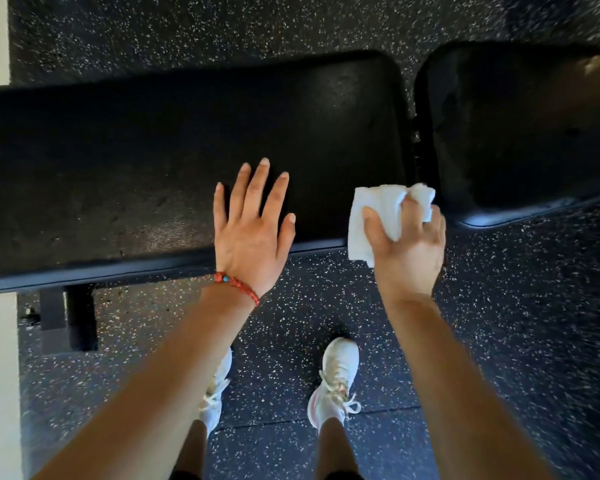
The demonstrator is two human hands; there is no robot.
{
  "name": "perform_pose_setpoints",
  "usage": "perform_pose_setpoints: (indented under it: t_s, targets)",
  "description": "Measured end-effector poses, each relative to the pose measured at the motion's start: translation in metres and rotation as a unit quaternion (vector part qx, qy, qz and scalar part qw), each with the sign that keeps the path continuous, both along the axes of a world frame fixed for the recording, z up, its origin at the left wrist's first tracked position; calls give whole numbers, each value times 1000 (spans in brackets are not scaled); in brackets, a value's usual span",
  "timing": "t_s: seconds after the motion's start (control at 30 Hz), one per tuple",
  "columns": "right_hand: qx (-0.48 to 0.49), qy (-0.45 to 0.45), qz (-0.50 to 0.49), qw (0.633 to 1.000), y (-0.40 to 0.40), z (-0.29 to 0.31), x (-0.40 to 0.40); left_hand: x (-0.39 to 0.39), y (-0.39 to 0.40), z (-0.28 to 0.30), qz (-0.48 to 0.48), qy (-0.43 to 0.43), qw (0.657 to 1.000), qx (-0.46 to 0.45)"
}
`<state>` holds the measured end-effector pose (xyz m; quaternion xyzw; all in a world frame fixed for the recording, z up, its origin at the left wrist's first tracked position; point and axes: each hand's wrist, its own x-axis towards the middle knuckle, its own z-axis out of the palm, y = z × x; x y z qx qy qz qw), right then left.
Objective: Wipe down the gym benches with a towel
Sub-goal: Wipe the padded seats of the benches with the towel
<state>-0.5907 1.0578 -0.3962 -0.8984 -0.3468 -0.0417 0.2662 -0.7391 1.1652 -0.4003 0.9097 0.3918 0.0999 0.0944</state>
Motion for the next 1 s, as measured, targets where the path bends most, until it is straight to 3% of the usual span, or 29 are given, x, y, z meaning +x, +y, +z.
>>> perform_pose_setpoints:
  t_s: [0.13, 0.3, 0.43, 0.7, 0.83, 1.0]
  targets:
    - [-34, 45, -2, 998, 41, 11, 28, 32, -1, 0, 14, 8, 1000, -7]
    - [-147, 58, 36, 987, 103, 19, 74, 49, 1, -4, 36, 24, 999, -7]
    - [-146, 75, 54, 985, 123, 21, 89, 55, 1, -2, 43, 26, 999, 4]
    - [-94, 128, 102, 982, 74, 23, 93, 85, -14, 15, 42, 17, 999, -7]
    - [-21, 74, 40, 996, 10, 25, 107, 106, -22, 22, 30, 21, 999, -23]
    - [-61, 20, -14, 998, -34, 15, 131, 138, -23, 25, 3, 21, 999, -31]
